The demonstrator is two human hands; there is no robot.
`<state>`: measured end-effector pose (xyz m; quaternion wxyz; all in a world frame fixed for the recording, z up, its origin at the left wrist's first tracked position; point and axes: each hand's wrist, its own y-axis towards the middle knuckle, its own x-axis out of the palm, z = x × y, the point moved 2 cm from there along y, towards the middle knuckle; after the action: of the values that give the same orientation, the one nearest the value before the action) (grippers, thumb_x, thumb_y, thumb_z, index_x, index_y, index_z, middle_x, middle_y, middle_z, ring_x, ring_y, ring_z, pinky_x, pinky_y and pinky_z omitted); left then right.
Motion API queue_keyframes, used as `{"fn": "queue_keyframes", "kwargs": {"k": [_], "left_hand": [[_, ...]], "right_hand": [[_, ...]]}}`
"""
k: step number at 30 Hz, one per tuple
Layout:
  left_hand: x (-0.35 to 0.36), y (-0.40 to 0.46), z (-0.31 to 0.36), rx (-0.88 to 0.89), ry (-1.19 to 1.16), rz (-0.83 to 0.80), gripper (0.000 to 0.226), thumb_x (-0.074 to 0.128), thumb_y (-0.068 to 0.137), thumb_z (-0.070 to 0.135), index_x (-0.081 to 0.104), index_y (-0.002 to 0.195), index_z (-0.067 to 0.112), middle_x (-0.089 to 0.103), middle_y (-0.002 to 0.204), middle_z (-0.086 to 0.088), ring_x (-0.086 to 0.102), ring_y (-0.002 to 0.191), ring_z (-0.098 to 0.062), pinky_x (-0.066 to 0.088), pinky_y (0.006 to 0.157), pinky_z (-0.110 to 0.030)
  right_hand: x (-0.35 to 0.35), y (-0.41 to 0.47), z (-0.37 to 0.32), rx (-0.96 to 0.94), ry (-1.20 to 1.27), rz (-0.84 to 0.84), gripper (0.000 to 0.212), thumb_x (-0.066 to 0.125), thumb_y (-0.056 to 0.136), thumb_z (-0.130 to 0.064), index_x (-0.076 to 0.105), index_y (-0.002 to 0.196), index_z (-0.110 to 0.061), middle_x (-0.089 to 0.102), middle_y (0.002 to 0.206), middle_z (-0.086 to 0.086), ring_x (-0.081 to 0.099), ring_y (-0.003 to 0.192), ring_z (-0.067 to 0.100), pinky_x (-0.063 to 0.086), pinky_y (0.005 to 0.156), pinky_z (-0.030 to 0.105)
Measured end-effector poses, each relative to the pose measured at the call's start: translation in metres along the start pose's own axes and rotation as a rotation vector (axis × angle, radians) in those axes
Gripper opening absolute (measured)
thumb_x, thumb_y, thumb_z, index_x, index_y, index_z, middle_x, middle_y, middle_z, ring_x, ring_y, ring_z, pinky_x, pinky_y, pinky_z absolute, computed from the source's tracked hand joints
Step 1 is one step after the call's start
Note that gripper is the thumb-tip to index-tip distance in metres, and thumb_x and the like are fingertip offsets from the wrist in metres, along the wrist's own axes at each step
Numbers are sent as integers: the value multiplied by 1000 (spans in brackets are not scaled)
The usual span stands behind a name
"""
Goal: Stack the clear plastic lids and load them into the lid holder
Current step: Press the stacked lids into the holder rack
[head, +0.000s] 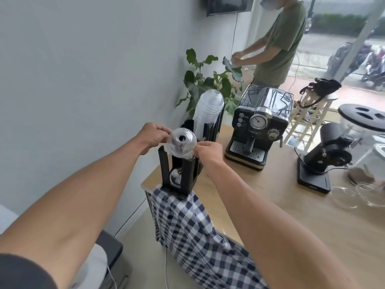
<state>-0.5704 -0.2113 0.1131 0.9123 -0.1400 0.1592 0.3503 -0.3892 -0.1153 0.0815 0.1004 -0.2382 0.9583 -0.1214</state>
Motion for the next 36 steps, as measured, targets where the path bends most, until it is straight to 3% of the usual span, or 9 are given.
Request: {"fn": "queue_keyframes", "kwargs": {"k": [4, 8, 15, 17, 20, 24, 26, 29, 36], "left_hand": [[-2, 23, -11, -170, -4, -131, 10, 79, 79, 6, 76, 87, 11, 76, 86, -7, 73, 85, -21, 47, 72, -29], [2, 45, -36, -348, 31, -244, 31, 88, 65, 14, 77, 94, 13, 77, 94, -5, 72, 89, -18, 51, 77, -30], [18, 64, -93, -521, -57, -310, 8, 84, 75, 7, 78, 78, 10, 70, 73, -4, 64, 71, -18, 51, 73, -28], [22, 65, -109, -534, -69, -329, 12, 83, 76, 5, 74, 82, 11, 71, 75, -4, 64, 73, -18, 49, 75, -29], [29, 63, -126, -550, -92, -347, 6, 76, 84, 7, 75, 83, 12, 72, 82, -3, 65, 78, -17, 48, 85, -30], [35, 62, -140, -540, -120, -307, 6, 74, 85, 5, 77, 86, 10, 73, 81, -4, 66, 77, -16, 51, 82, -28], [36, 60, -145, -526, -144, -279, 10, 76, 83, 4, 76, 93, 8, 71, 85, -6, 66, 78, -17, 53, 81, -29], [38, 59, -147, -506, -176, -256, 17, 73, 82, 1, 75, 98, 4, 71, 90, -8, 68, 80, -19, 56, 84, -31], [25, 55, -112, -424, -203, 7, 17, 62, 90, 5, 70, 105, 6, 67, 92, -12, 61, 69, -20, 50, 64, -27]], "right_hand": [[5, 14, 16, 219, 83, 12, 3, 74, 86, -3, 74, 85, -5, 65, 76, 9, 54, 61, 18, 46, 58, 28], [10, 24, 34, 348, 158, 31, 9, 75, 88, -5, 68, 83, -8, 63, 71, 6, 56, 63, 17, 47, 67, 31], [26, 41, 82, 455, 153, 71, 15, 66, 86, 2, 81, 89, -2, 67, 75, 7, 53, 63, 18, 38, 57, 29], [29, 44, 94, 482, 128, 82, 16, 66, 84, 3, 81, 85, -2, 62, 73, 7, 43, 57, 16, 35, 54, 29], [33, 48, 108, 500, 106, 101, 22, 64, 81, 8, 74, 78, -11, 67, 79, 7, 45, 72, 21, 34, 53, 30], [38, 53, 121, 474, 122, 162, 26, 56, 77, 18, 70, 75, -4, 80, 101, 15, 51, 69, 21, 34, 51, 30], [40, 54, 124, 446, 96, 169, 20, 58, 80, 17, 73, 77, 4, 81, 91, 16, 52, 56, 17, 37, 50, 25], [40, 56, 124, 422, 74, 185, 15, 70, 84, 5, 66, 72, -3, 70, 76, 14, 39, 47, 14, 34, 44, 26], [19, 41, 81, 213, 5, 186, 14, 63, 84, -14, 52, 75, -13, 56, 70, 4, 46, 59, 19, 38, 55, 32]]}}
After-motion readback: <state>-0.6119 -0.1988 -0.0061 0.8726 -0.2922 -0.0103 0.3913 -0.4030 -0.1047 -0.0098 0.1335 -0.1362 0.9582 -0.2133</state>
